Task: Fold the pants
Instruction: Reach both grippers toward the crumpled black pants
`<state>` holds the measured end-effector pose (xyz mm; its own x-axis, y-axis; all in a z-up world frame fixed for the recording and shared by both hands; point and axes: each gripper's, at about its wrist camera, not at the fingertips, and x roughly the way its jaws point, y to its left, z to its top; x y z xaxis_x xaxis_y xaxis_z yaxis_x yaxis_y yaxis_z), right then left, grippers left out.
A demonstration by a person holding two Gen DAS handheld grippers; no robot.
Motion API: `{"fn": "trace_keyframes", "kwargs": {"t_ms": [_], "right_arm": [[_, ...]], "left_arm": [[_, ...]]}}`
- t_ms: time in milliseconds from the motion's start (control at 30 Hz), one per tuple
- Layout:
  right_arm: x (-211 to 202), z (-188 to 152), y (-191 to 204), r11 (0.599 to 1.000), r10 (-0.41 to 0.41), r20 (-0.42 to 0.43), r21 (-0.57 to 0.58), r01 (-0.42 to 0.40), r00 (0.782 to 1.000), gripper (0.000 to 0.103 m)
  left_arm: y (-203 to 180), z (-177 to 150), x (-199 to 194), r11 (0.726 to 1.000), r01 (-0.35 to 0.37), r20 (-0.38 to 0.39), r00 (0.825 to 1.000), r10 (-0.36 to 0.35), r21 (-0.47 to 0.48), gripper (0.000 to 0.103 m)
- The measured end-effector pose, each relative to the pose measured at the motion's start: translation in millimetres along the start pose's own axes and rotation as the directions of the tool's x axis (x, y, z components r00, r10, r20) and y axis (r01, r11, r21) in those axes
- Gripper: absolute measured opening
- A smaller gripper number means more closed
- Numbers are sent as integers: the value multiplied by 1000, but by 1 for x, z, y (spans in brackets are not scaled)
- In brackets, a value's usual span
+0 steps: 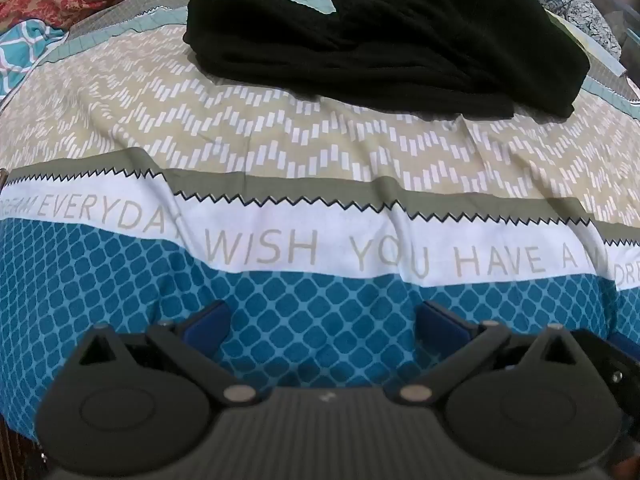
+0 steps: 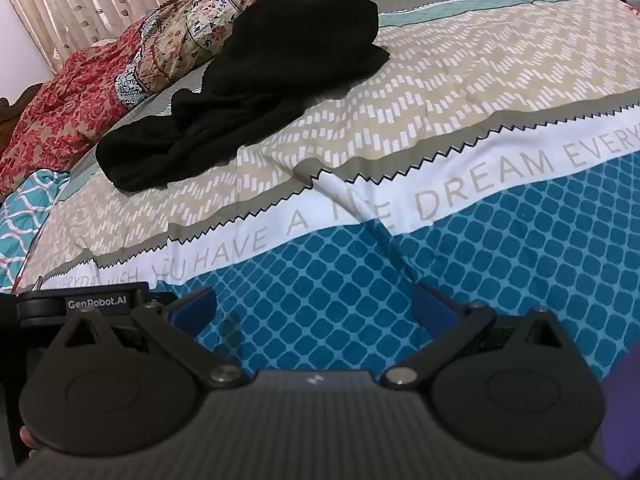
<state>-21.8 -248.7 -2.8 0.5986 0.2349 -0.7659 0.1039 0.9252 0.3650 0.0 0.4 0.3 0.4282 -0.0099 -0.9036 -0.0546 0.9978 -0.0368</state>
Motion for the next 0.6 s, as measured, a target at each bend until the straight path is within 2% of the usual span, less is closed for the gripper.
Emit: {"fn": "trace_keyframes", "kwargs": {"t_ms": [100,133,167,200,300,333,367,433,500,533,600], "right_arm": [[-6,0,2,1000,0,22,-8,1,1000,103],[-6,3,4,1000,-4,35,-13,4,999,103],[-9,5,3,1000,3,52,-8,-3,999,98],[-10,8,2,1000,4,66,-11,-4,998,86],[-12,28,-10,999,22,102,24,-24,995,65],[-10,39,-16,999,25,125,37,-30,992,63],[-7,49,-20,998,24,141,49,-31,990,62],[0,76,-29,997,19,172,75,-33,985,63],[10,100,-35,994,36,200,96,-56,979,64],[18,113,-35,992,47,201,102,-69,978,67],[40,134,-41,986,55,194,143,-83,979,82]], "left_arm": [[2,4,-3,999,31,-29,999,-30,25,103],[6,8,-5,997,64,-45,997,-63,31,101],[14,15,-8,995,104,-45,994,-104,9,99],[23,23,-13,992,126,-11,992,-126,-26,90],[54,59,-31,990,92,129,989,-78,-105,92],[63,77,-34,987,91,166,984,-68,-131,92],[70,92,-34,983,98,184,981,-69,-155,92],[78,116,-28,972,152,202,973,-114,-182,92],[82,135,-14,959,169,202,972,-123,-229,92],[85,145,-7,954,156,204,973,-105,-254,92],[87,161,5,956,120,221,973,-60,-269,92]]}}
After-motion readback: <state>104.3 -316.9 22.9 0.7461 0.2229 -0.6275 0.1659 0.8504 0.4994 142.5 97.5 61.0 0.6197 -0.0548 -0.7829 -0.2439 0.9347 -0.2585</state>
